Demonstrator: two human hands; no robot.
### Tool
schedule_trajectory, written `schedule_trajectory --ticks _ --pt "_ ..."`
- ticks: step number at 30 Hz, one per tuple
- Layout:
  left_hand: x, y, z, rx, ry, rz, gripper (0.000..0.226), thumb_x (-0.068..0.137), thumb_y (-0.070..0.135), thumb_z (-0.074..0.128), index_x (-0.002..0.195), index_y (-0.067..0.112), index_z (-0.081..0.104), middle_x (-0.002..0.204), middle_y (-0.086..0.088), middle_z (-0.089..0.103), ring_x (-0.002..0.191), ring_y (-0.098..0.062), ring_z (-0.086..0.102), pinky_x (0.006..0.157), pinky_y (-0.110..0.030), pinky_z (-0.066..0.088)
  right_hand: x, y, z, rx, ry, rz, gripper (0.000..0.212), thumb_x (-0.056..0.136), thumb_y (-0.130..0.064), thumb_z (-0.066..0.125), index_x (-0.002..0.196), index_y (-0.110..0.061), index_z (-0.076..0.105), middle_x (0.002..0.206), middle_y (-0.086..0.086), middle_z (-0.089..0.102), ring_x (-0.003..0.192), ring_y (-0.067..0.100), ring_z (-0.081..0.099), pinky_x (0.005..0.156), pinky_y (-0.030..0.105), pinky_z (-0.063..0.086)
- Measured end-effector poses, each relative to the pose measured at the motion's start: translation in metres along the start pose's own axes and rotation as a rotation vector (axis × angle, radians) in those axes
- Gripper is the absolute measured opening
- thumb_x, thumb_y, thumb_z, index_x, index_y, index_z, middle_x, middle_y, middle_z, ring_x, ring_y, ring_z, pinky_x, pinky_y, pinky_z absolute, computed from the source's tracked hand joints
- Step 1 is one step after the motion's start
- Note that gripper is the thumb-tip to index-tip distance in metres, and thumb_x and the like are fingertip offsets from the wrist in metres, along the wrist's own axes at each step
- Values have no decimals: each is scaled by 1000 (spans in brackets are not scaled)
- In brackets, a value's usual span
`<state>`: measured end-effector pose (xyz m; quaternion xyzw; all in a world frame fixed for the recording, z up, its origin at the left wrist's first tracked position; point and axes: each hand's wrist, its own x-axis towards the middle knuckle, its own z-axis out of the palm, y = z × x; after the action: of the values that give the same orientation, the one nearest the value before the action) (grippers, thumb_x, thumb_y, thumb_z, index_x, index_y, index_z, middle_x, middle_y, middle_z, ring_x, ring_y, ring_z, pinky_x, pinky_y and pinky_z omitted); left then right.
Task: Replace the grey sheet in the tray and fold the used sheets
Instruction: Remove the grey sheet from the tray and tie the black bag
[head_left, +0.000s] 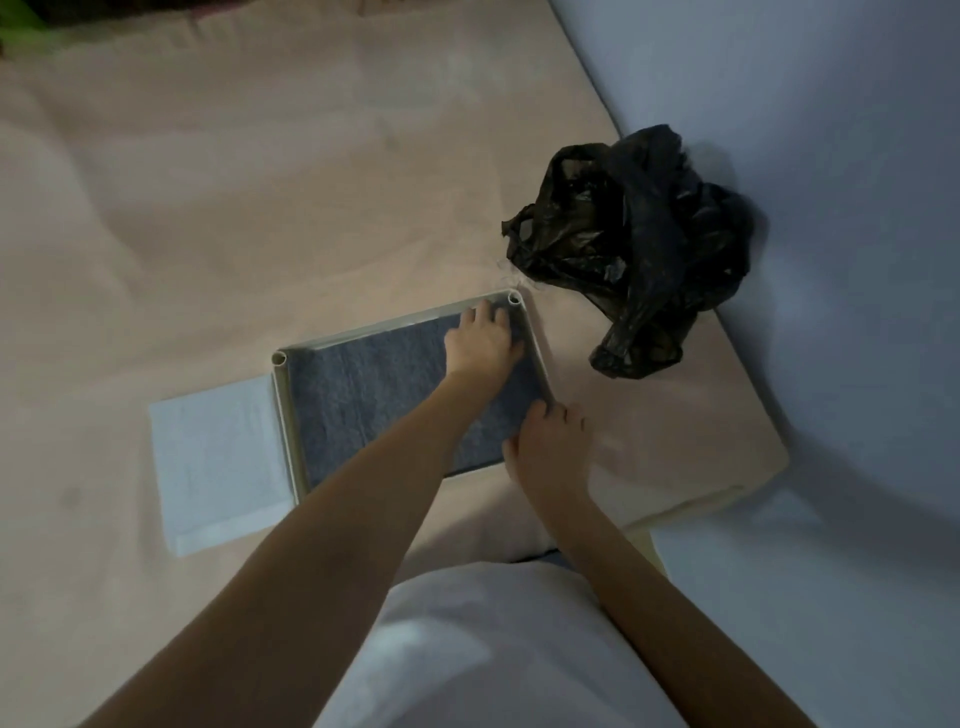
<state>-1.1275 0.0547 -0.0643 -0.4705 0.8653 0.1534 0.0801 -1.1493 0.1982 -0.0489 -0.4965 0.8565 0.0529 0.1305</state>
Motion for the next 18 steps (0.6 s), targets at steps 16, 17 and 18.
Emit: schedule_trajectory --ticks 16,17,18 --pt "3 8 -22 -297 -75 -244 63 85 46 59 127 4 38 128 -14 45 118 -34 47 79 -41 42 7 -1 -7 419 95 -29 15 83 -16 60 83 -2 56 85 17 58 79 32 55 67 38 45" --pt "3 5 -25 -334 -81 -260 55 87 41 57 124 4 39 126 -14 47 114 -34 51 76 -40 41 6 -3 -8 401 147 -85 16 80 -15 64 81 0 58 83 17 58 76 32 56 64 38 47" --pt "1 1 -27 -388 -76 -268 47 90 37 54 120 4 41 121 -14 51 109 -34 54 73 -38 41 4 -5 -10 380 193 -140 17 76 -15 67 79 0 58 81 17 58 73 31 57 61 38 49"
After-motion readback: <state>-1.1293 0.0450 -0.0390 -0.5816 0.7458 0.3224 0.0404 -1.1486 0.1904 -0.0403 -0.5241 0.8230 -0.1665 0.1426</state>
